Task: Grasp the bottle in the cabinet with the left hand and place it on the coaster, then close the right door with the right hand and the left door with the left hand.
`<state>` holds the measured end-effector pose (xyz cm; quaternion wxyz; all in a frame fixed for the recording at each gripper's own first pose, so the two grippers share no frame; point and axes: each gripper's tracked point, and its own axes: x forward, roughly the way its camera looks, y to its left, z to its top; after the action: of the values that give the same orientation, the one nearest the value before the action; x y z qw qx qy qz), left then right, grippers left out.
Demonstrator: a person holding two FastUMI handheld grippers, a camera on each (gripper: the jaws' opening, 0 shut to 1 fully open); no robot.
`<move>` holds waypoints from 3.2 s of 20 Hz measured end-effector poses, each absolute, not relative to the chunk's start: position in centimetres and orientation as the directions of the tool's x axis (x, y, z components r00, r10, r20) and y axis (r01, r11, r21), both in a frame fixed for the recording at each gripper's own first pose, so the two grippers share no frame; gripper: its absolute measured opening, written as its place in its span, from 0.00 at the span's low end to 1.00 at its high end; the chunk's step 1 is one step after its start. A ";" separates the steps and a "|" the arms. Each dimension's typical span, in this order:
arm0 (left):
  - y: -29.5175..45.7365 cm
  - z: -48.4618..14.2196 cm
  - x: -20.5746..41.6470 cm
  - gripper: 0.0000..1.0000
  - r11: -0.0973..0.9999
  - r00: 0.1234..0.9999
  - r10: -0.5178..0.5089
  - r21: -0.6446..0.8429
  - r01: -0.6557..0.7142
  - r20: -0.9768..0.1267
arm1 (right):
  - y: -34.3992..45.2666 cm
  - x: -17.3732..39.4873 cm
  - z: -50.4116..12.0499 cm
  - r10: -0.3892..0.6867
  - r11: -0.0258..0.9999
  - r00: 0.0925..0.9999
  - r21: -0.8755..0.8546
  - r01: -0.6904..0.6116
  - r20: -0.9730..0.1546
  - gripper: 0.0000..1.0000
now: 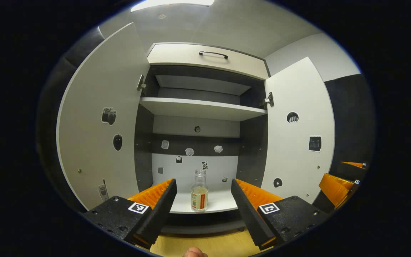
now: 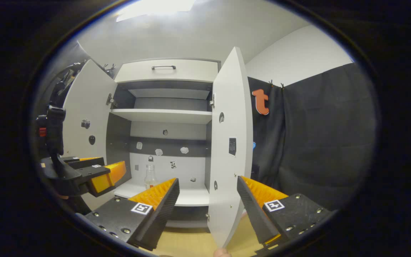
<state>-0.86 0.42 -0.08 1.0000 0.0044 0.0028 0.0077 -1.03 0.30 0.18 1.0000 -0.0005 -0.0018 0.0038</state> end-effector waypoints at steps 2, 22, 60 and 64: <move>0.4 0.0 -0.9 0.96 1.000 1.000 0.017 0.009 -0.017 -0.006 | 0.1 -1.0 0.2 0.006 1.000 1.000 0.000 -0.006 0.004 0.98; 0.6 -2.5 2.4 0.96 1.000 0.999 -0.014 0.008 0.014 -0.032 | -0.3 -0.3 0.0 -0.017 1.000 1.000 -0.015 0.017 0.008 0.94; 3.0 -11.9 21.8 0.46 0.992 0.980 -0.096 0.062 0.108 -0.175 | -2.1 2.0 -0.4 -0.124 0.992 0.992 0.010 0.124 0.022 0.93; 2.1 -11.9 19.9 0.48 0.990 0.972 -0.134 0.018 0.140 -0.195 | -2.2 0.1 -1.1 -0.129 0.992 0.992 0.004 0.129 0.011 0.98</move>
<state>19.89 2.12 -11.90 0.9928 0.0160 0.0970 -0.0689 0.10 -2.19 -1.07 0.9979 0.0015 -0.0057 -0.0647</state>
